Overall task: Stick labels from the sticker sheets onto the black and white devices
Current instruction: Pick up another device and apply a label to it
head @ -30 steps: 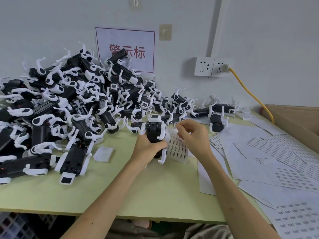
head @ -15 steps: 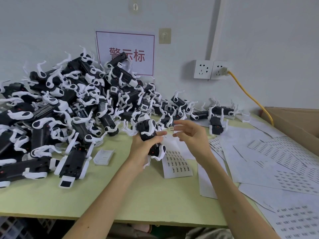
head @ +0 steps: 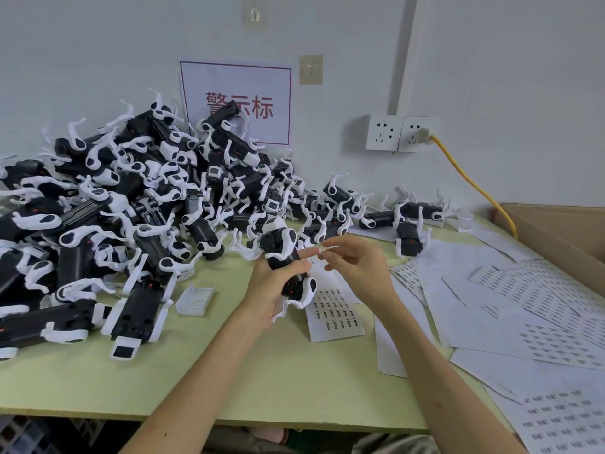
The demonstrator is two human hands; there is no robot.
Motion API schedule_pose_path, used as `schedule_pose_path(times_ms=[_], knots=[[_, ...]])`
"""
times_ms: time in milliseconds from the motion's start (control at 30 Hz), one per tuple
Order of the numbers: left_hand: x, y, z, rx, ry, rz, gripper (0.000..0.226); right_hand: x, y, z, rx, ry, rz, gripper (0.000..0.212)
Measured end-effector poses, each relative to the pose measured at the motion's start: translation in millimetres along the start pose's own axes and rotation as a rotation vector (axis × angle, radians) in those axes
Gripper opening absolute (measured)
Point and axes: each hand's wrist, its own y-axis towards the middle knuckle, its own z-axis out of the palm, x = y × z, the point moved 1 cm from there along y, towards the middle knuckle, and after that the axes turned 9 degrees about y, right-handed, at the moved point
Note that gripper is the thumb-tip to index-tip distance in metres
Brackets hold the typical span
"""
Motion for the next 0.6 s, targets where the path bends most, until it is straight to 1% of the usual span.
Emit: schedule_pose_path(times_ms=[167,267,467,600], knots=[[0.6,-1.1,0.4,0.027,-0.019,0.013,0.031,-0.1,-1.7,1.8,-0.013,-0.123,-0.058,0.009],[-0.7,-3.4,1.8,0.061,0.012,0.01,0.033,-1.6,-1.9,1.3,-0.014,-0.198,-0.092,0.009],[0.1,-4.4,3.8,0.085,0.024,-0.01,0.036,-2.4,-2.8,1.5,-0.034,-0.256,-0.157,0.013],[0.0,-4.1,3.6,0.053,0.06,-0.025,0.034,-3.0,-3.2,1.3,-0.052,-0.306,-0.15,0.024]])
